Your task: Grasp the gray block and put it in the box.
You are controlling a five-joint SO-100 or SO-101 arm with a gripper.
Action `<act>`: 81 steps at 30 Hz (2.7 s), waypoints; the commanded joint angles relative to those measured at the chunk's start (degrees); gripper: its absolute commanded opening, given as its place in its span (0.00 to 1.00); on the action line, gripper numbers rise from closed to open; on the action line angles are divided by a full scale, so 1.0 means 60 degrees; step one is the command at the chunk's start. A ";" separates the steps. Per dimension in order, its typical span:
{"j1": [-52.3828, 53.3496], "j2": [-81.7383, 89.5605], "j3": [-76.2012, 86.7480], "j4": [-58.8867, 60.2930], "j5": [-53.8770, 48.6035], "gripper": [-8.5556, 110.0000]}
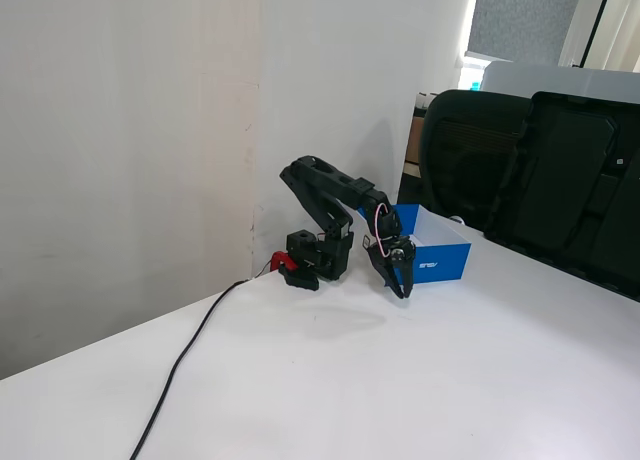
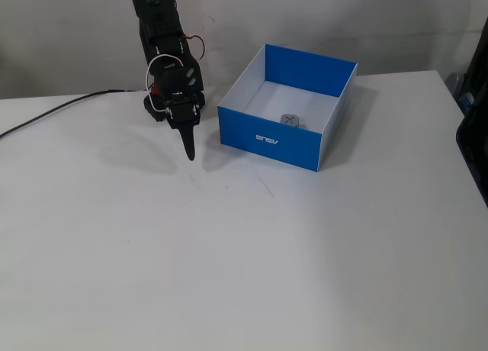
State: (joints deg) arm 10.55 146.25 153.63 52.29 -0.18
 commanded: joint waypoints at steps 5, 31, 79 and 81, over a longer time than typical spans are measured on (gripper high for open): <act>0.0410 0.0981 0.0513 -0.0278 -0.0190 0.07; 0.0557 0.3809 0.2915 -0.0088 -0.0176 0.07; -0.1890 0.8027 0.4058 0.2578 0.0205 0.07; -0.1904 0.8042 0.4058 0.2593 0.0205 0.07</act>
State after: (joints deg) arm 0.09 193.62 177.10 67.24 0.88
